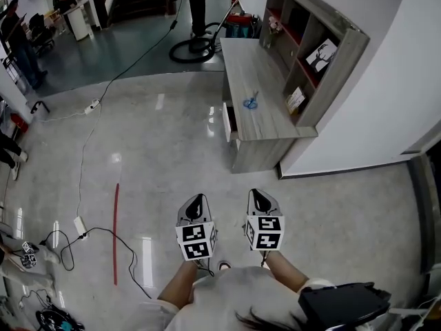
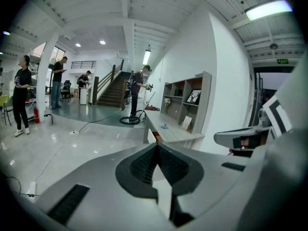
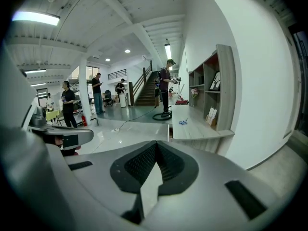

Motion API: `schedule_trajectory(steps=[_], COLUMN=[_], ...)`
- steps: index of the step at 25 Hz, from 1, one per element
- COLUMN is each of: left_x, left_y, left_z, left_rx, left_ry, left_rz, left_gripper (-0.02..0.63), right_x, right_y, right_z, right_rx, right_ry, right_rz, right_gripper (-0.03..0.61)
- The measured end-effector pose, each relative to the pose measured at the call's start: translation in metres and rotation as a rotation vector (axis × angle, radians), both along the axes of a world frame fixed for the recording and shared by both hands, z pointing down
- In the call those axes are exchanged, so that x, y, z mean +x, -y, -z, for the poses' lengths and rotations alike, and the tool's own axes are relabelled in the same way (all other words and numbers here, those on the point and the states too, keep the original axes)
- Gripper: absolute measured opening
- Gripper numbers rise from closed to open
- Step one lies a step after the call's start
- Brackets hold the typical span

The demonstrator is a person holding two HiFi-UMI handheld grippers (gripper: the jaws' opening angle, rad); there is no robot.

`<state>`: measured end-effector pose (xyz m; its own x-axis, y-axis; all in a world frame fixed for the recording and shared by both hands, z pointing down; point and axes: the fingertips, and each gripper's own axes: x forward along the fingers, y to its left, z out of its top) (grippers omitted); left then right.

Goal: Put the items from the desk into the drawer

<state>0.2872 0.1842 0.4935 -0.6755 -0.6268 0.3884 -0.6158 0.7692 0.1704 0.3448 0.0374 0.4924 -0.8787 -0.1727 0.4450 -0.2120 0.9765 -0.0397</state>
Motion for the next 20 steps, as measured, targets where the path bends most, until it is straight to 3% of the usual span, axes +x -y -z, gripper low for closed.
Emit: schedule_trajectory(steps=[10,20], left_x=[-0.103,-0.195], left_y=[0.013,-0.013], left_z=[0.005,-0.012], left_rx=[0.006,0.001], left_ry=[0.002,-0.025], left_rz=[-0.121,-0.192], left_gripper=[-0.003,-0.003], right_x=[-0.084,-0.174], right_y=[0.005,-0.012], right_z=[0.001,-0.004], right_rx=[-0.022,-0.019], right_ry=[-0.004,-0.017], right_rz=[-0.111,-0.209], right_gripper=[-0.002,-0.002])
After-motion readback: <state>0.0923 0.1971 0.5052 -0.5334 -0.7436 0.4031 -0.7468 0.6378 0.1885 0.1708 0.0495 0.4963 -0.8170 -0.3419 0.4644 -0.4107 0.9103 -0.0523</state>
